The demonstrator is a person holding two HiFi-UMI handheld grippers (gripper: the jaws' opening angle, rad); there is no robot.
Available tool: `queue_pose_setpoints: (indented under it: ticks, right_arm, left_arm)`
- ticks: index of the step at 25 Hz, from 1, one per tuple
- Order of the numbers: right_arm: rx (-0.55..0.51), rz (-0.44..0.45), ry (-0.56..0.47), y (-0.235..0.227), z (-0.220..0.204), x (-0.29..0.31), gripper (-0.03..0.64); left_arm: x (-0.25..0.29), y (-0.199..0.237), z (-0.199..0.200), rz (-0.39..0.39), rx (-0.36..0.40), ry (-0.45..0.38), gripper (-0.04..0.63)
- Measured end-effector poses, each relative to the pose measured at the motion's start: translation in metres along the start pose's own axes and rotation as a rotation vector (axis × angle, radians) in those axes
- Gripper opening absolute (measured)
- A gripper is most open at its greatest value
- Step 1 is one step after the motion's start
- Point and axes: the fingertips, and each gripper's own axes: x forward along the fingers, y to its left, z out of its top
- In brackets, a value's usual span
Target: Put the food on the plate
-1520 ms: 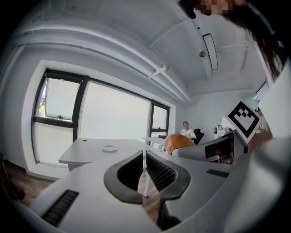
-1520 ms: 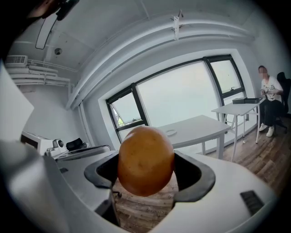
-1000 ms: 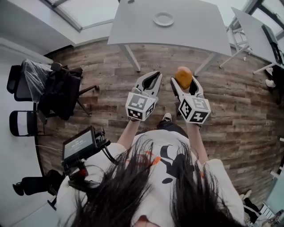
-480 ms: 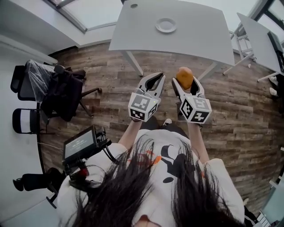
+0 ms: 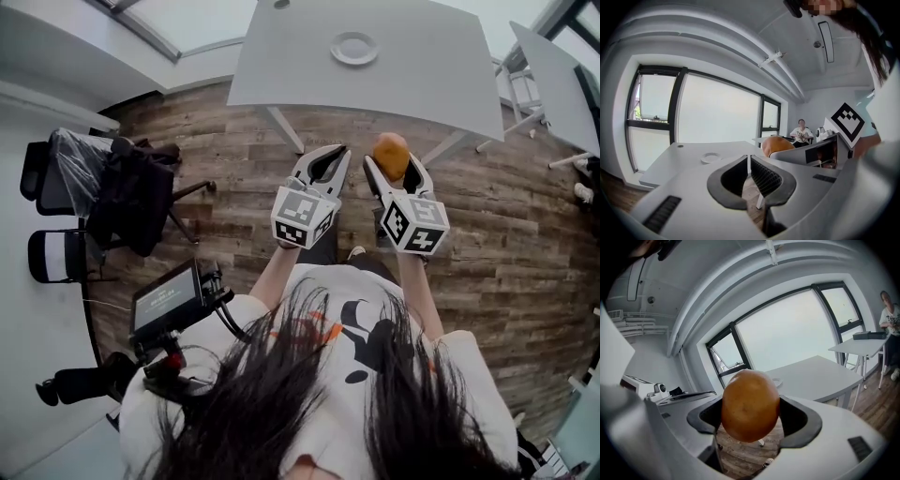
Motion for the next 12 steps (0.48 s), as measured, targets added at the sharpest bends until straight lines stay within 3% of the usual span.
queue_pose_setpoints:
  ticks: [5,12]
  right_arm:
    - [-0.007,-0.020,-0.039,-0.003,0.006,-0.006,0.367]
    - [0.020,-0.066,-0.027,-0.007,0.035,0.079,0.367]
  left_arm:
    - [0.004,-0.007,0.006,-0.032,0.031,-0.023,0.006]
    - [0.054,0.069,0.023,-0.077,0.026,0.003,0.006]
